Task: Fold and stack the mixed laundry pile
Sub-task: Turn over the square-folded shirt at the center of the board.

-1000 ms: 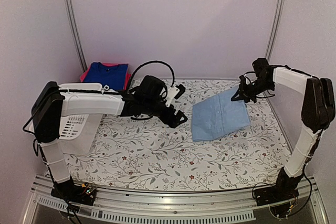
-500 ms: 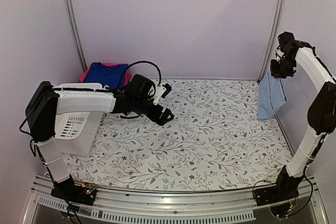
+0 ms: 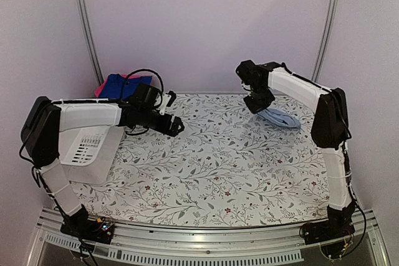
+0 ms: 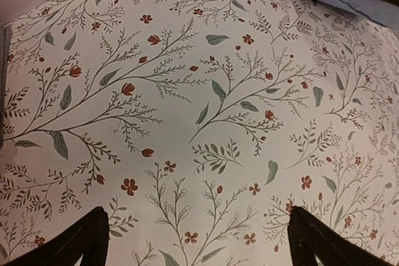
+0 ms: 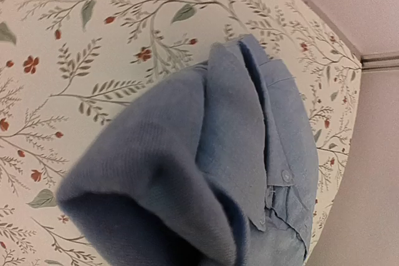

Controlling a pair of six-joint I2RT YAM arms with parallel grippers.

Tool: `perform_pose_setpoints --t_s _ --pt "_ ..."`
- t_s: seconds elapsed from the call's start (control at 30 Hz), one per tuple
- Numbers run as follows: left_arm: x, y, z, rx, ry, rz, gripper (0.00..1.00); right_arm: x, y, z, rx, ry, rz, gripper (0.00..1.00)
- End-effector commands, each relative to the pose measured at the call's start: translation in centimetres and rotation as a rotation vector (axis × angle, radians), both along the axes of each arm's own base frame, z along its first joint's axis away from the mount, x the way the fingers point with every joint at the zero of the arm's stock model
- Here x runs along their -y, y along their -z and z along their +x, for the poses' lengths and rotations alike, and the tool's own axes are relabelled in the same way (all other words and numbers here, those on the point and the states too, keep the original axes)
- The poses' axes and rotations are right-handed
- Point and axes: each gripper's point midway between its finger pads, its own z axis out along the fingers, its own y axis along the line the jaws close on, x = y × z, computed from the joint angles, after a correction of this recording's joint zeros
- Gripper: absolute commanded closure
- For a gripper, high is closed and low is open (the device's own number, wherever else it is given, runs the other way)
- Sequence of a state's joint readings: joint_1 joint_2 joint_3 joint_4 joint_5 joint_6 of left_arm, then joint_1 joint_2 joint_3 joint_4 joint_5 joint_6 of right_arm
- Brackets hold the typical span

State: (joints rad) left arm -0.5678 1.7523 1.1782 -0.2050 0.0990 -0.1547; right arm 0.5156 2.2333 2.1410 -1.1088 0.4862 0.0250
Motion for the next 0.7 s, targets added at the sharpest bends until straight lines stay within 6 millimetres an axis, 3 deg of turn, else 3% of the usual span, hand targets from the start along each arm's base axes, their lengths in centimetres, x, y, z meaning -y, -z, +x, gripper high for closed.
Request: perform_pose_setpoints --t_s 0.0,0.2,0.4,0.47,0.53,0.6,0.67 --pt "-2.3 -1.4 0.9 -0.025 -0.088 -0.068 0.0 -7.1 5.5 -3.9 -0.148 -0.116 0.009 1.0" --pt "-5.1 -1.4 1.2 -0.053 -0.192 -0.125 0.0 -14.5 9.6 -9.0 -0.268 -0.23 0.088 1.0" --pt "-7.2 -0.6 0.9 -0.098 -0.274 -0.16 0.0 -20.3 10.7 -13.7 -0.396 -0.334 0.259 0.98" --pt "-7.4 -0.3 0.7 -0.111 -0.284 -0.171 0.0 -23.0 9.7 -15.1 -0.458 -0.386 0.412 0.86" --pt "-7.6 -0.2 0.6 -0.126 -0.297 -0.173 0.0 -25.3 7.6 -15.7 -0.477 -0.442 0.548 0.61" --pt "-7.6 -0.1 0.5 -0.141 -0.306 -0.18 0.0 -27.1 4.5 -15.8 -0.466 -0.506 0.675 0.42" --pt "-7.0 -0.3 0.3 -0.167 -0.298 -0.212 0.0 -27.4 0.1 -15.1 -0.408 -0.558 0.79 0.31"
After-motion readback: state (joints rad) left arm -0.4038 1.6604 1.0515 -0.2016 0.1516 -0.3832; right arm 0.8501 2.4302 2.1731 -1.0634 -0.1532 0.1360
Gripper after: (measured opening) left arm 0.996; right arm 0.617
